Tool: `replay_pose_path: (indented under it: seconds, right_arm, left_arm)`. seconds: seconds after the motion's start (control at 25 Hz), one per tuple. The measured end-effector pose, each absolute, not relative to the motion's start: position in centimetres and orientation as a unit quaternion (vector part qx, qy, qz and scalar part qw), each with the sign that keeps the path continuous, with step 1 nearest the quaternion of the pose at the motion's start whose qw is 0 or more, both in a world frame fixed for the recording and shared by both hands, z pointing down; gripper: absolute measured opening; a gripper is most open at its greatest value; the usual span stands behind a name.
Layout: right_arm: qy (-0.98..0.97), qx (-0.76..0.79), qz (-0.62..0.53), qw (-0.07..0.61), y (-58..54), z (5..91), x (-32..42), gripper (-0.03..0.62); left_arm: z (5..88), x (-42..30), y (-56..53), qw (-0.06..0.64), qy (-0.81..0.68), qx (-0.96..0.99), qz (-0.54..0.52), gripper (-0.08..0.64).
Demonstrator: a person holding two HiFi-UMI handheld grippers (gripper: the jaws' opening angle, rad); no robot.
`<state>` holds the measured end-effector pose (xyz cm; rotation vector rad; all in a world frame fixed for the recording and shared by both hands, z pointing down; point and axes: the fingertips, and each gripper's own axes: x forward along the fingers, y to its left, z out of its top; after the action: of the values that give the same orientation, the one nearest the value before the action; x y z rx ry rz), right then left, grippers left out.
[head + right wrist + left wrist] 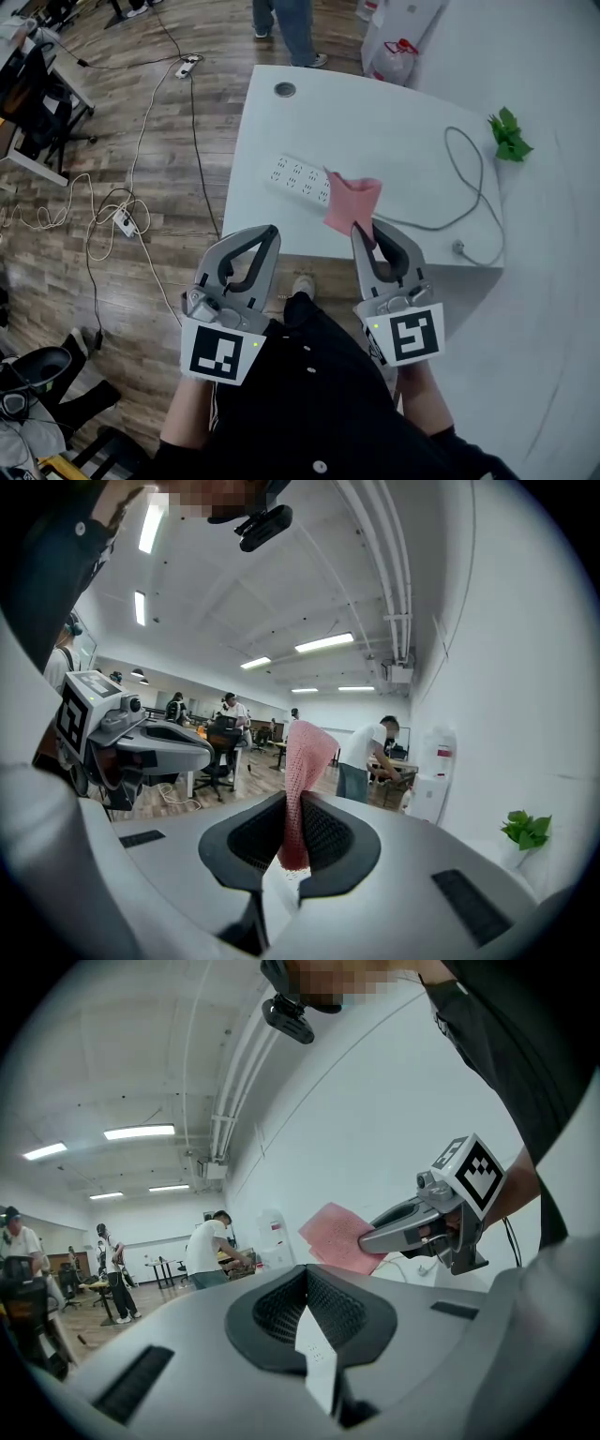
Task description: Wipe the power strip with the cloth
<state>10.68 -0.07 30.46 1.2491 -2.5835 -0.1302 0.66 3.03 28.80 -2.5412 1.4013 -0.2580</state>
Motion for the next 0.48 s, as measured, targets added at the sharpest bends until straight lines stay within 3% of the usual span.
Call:
replay_pose_path:
  seconds: [0.48]
  right_arm:
    - [-0.912,0.382,-0.042,0.142,-6.5,30.9,12.7,0.061]
  left_arm:
    - [27.8,2.4,-3.2,0.117,0.527,-0.837,-0.091,0.014]
